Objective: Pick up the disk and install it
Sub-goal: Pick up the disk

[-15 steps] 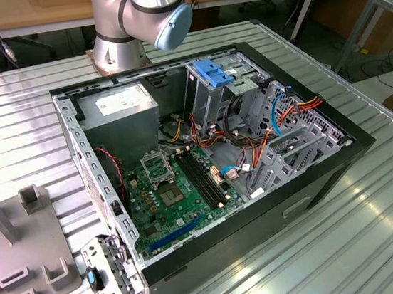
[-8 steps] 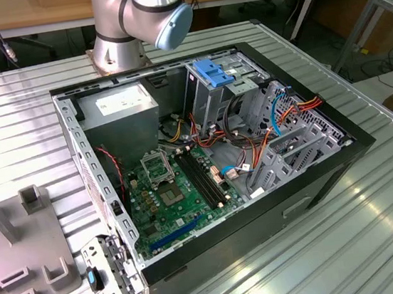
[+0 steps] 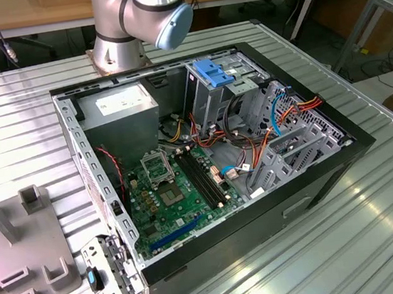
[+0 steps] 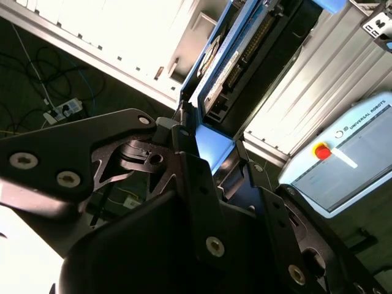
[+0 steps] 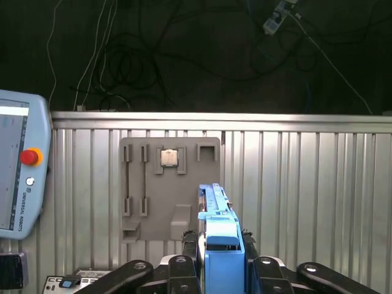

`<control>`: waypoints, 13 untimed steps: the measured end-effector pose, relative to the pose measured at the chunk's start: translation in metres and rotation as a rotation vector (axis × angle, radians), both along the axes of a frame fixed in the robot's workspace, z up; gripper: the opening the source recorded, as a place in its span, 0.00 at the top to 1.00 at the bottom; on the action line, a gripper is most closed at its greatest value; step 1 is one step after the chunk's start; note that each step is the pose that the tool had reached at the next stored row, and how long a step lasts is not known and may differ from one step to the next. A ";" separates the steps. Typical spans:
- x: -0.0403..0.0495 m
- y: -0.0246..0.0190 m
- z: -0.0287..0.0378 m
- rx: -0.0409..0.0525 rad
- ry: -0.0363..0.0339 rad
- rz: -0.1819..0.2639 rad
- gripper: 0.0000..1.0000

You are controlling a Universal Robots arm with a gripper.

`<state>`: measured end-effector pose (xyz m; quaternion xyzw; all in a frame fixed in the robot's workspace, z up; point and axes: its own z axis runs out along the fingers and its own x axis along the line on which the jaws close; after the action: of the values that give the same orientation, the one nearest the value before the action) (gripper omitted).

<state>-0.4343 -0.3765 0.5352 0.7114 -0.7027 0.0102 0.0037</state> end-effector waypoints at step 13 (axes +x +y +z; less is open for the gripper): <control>0.0170 0.0000 -0.0006 0.0000 0.0000 0.000 0.64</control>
<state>-0.4173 -0.3765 0.5346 0.7114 -0.7027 0.0102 0.0037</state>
